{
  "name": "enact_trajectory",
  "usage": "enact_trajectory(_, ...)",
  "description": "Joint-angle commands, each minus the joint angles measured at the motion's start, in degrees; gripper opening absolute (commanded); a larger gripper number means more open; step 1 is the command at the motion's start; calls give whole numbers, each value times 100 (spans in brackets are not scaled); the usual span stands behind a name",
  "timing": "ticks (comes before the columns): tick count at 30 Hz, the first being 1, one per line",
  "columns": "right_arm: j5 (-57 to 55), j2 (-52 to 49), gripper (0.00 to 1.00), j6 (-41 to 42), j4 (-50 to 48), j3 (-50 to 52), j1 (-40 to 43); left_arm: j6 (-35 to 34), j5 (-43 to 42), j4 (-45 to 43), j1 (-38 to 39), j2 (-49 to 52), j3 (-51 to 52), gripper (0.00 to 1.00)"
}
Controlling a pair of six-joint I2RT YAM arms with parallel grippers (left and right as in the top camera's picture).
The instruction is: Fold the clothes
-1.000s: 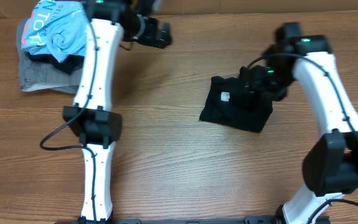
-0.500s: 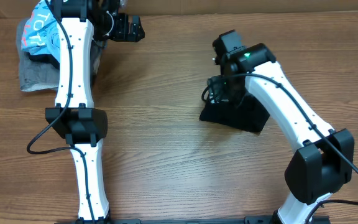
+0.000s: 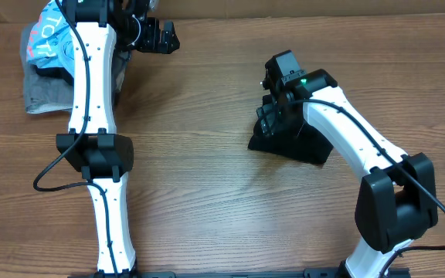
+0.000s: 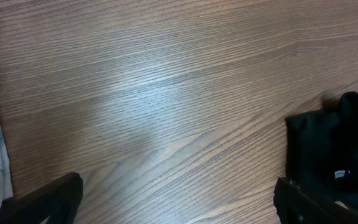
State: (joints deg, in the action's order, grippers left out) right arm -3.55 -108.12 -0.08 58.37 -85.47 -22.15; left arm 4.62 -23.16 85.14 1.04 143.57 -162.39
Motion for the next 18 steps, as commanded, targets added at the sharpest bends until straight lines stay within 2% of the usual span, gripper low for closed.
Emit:
enact_trajectory(1,278,13,79,-302,-122,365,15,118,2,9,7,-83,-138,100)
enact_trajectory(4,280,-9,77,-297,-216,584,15,118,4,7,7,-83,-138,100)
enact_trajectory(6,282,-13,60,-295,-240,634,15,118,4,4,7,-83,-138,100)
enact_trajectory(8,282,-13,30,-271,-264,614,15,118,4,2,7,-83,-138,100)
enact_trajectory(9,284,-13,20,-269,-262,592,15,118,2,0,7,-83,-138,100)
enact_trajectory(12,356,-11,4,-122,-127,354,15,118,2,2,7,-83,-138,100)
enact_trajectory(18,643,-11,4,-7,684,-726,2,118,2,2,7,-83,-138,100)
